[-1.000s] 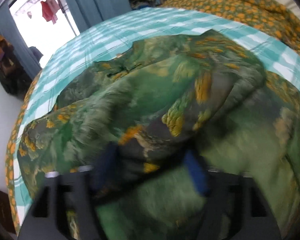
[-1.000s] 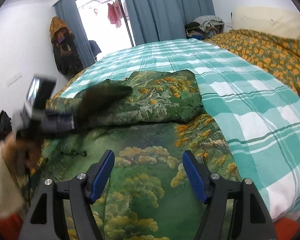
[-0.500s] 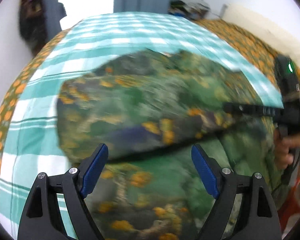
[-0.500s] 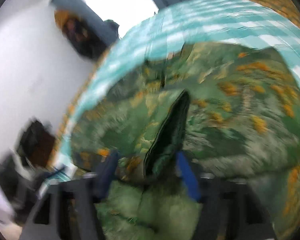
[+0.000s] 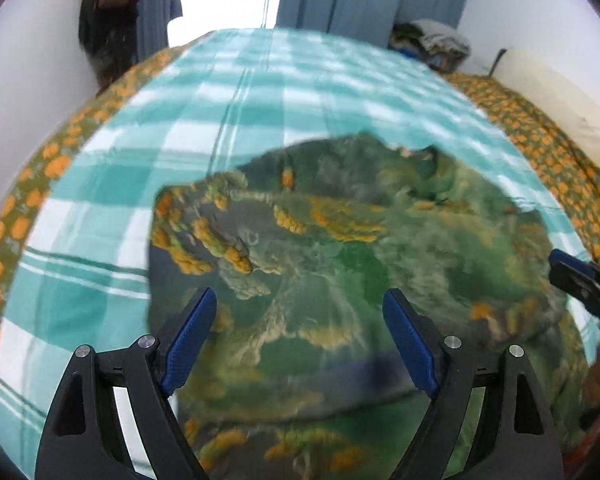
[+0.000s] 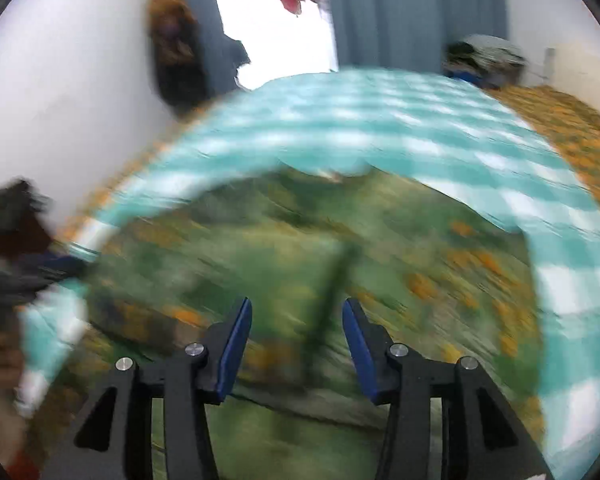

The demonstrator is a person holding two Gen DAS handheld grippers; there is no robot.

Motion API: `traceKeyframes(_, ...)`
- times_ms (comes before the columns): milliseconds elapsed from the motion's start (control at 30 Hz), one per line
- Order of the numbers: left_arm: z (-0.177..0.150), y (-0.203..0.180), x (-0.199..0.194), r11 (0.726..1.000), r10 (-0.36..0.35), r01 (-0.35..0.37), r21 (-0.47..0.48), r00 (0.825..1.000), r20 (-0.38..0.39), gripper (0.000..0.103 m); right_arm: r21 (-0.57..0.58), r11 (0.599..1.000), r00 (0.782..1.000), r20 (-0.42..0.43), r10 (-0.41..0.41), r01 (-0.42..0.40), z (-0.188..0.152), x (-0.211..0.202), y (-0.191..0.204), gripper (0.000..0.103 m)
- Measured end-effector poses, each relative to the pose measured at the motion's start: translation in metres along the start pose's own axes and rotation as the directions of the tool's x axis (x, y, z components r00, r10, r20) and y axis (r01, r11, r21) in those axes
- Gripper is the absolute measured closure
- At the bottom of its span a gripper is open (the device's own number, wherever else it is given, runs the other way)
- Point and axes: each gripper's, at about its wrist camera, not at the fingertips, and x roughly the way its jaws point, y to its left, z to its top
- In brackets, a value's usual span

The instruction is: Fold large clothes

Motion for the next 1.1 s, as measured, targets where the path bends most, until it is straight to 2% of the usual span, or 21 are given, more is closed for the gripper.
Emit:
traceKeyframes(100,-0.01,0.004,0.032,0.999,0.042,-0.043,-0.01,0.998,-0.047,0.017,-0.014,1.0,0.992,-0.124,0.016,-0.018,-0.002,0.047,0.008,0.055)
traceKeyframes(167,-0.023,0.008,0.05,0.999,0.037,-0.038,-0.003,0.997,-0.067,0.017,0.009,1.0,0.97,-0.241,-0.013,0.015,-0.018,0.088,-0.002,0.057)
traceKeyframes(200,-0.031,0.01,0.056,0.999,0.034,-0.035,0.001,0.998,-0.061,0.017,0.022,1.0,0.968,-0.252,-0.005,0.011,-0.023,0.096,-0.006,0.057)
traceKeyframes(267,-0.033,0.009,0.057,0.999,0.04,-0.04,0.004,0.998,-0.042,0.016,0.041,0.999,0.974,-0.226,0.012,-0.003,-0.03,0.1,-0.01,0.058)
traceKeyframes(400,-0.023,0.002,0.048,0.998,0.063,-0.061,0.028,0.995,-0.073,0.015,0.05,0.999,0.977,-0.211,0.015,-0.005,-0.03,0.103,-0.011,0.058)
traceKeyframes(567,0.025,0.002,0.029,0.999,0.01,-0.011,-0.034,0.999,-0.04,0.012,0.038,0.999,0.982,-0.19,0.014,-0.007,-0.034,0.098,-0.011,0.058)
traceKeyframes(633,0.044,0.008,0.041,0.997,0.021,-0.024,-0.067,0.999,-0.038,0.011,0.045,0.999,0.983,-0.185,0.006,0.002,-0.036,0.096,-0.01,0.057)
traceKeyframes(733,0.061,0.021,0.077,0.991,0.085,-0.089,-0.097,0.995,-0.05,0.011,0.039,0.999,0.984,-0.178,0.003,0.004,-0.039,0.092,-0.008,0.057)
traceKeyframes(800,0.057,0.036,0.104,0.985,0.094,-0.106,-0.136,0.992,-0.089,0.004,0.044,0.999,0.984,-0.177,0.008,0.0,-0.039,0.092,-0.008,0.058)
traceKeyframes(867,0.047,0.054,0.122,0.976,0.033,-0.055,-0.21,0.994,-0.105,0.003,0.049,0.999,0.984,-0.176,0.015,-0.006,-0.04,0.091,-0.008,0.058)
traceKeyframes(933,0.043,0.054,0.121,0.976,0.035,-0.05,-0.21,0.997,-0.075,0.002,0.051,0.999,0.984,-0.18,0.014,-0.005,-0.041,0.091,-0.008,0.058)
traceKeyframes(1100,0.039,0.05,0.103,0.981,0.041,-0.056,-0.188,0.996,-0.085,0.004,0.04,0.999,0.986,-0.168,0.0,0.007,-0.043,0.089,-0.006,0.058)
